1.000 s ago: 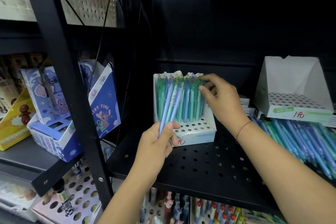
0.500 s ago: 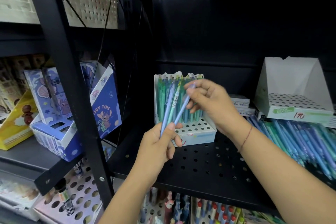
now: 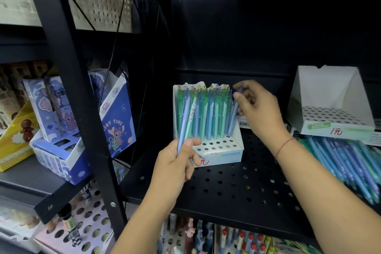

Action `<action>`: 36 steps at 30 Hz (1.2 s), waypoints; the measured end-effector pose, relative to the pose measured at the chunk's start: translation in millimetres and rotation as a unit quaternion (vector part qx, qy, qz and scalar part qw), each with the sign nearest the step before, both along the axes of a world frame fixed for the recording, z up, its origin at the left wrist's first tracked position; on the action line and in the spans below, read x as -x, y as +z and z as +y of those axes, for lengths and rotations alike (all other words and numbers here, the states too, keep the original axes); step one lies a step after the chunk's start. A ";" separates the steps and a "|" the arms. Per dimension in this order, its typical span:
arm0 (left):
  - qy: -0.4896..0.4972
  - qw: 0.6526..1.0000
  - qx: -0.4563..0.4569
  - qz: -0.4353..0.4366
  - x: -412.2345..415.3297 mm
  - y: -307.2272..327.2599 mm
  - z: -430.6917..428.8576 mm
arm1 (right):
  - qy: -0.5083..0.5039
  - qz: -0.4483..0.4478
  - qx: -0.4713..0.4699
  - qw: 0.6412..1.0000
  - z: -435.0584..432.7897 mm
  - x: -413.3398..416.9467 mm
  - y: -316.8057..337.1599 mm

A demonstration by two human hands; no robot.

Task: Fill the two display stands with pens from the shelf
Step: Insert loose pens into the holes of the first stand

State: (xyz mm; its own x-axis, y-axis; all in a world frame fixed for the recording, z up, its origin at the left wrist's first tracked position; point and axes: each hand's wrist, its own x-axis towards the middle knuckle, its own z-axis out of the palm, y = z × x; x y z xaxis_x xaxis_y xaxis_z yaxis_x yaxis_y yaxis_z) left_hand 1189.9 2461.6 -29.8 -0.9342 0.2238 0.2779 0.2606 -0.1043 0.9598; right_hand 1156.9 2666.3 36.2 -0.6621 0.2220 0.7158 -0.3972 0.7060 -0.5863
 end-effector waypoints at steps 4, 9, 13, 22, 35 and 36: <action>-0.005 1.000 -0.001 0.003 0.6 -0.3 0.3 | -0.023 0.013 -0.023 0.999 -0.2 -0.5 -1.8; -0.010 1.000 -0.001 0.008 -0.1 -0.3 0.3 | -0.027 0.017 -0.023 0.999 0.7 3.3 -5.3; -0.011 1.000 0.007 0.012 0.5 -0.7 0.4 | -0.043 0.012 -0.044 0.998 3.3 6.2 -7.5; -0.041 0.999 0.018 0.011 -0.3 0.0 0.9 | 0.202 -0.048 0.143 0.968 -31.6 -18.0 5.3; -0.038 0.999 0.017 0.010 0.1 -0.3 1.0 | 0.177 0.006 0.251 0.951 -25.2 -17.1 10.7; -0.035 0.999 0.017 0.009 0.0 -0.1 0.7 | 0.139 0.031 0.243 0.960 -21.0 -16.8 11.8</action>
